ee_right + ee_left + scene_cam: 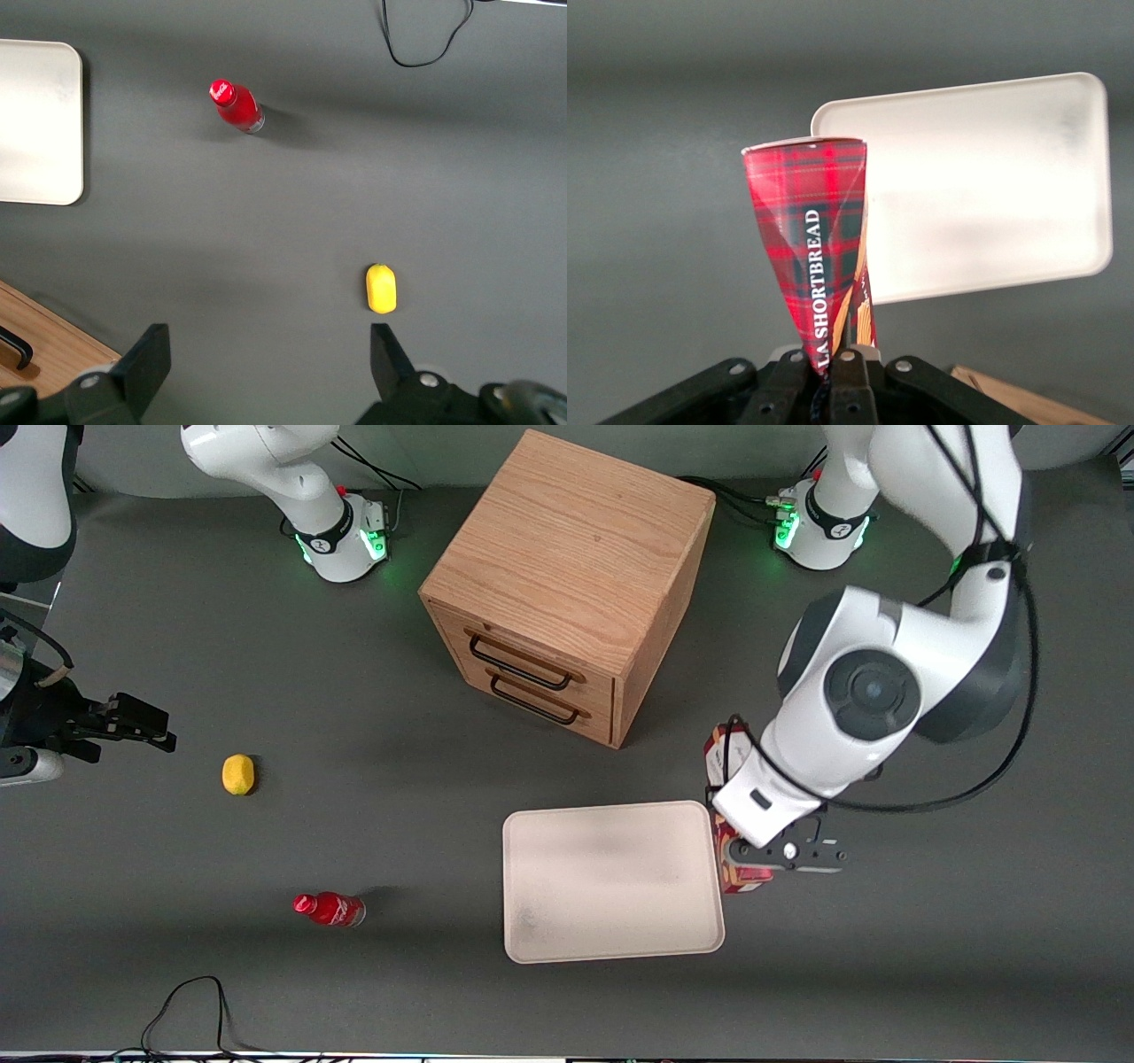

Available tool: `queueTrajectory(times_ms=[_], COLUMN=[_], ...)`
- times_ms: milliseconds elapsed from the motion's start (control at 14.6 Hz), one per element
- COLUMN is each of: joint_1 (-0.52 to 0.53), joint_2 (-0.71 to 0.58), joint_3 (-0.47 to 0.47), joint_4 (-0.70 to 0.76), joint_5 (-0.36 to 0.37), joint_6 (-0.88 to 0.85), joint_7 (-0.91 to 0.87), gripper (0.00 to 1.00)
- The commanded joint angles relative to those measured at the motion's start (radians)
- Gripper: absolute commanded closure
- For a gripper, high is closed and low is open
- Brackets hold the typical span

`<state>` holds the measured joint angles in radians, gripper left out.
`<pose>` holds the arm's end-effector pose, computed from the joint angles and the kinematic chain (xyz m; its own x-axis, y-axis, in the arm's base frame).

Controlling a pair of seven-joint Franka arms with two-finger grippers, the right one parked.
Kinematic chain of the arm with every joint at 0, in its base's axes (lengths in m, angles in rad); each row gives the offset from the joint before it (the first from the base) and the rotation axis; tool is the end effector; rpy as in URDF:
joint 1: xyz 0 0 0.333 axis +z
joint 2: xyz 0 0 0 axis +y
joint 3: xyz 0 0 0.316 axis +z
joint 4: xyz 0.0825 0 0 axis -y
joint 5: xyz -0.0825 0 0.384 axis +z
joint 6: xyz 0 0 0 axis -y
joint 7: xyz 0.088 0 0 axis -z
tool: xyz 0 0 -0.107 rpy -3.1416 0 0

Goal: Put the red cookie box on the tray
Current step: 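Lower the box onto the tray's rim edge, laying it flat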

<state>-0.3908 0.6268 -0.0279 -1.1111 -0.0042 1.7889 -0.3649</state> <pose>0.6764 -0.2949 0.4558 0.9981 -0.0465 0.0405 -0.0480 -0.9981 0.0374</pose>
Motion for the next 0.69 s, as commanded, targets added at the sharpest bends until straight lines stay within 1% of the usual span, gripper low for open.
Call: queueTrajectory(times_ms=[0,343,617], joint_1=[0.004,0.015,0.007], joint_2=[0.079,0.154,0.208], joint_3=[0.003,0.003,0.003], joint_4=[0.036,-0.042,-0.045], joint_5=[0.000,0.003,0.023], joint_6=[0.067,0.271,0.300], joint_7=[-0.008,-0.012,-0.016], gripper=[1.00,1.00,1.00])
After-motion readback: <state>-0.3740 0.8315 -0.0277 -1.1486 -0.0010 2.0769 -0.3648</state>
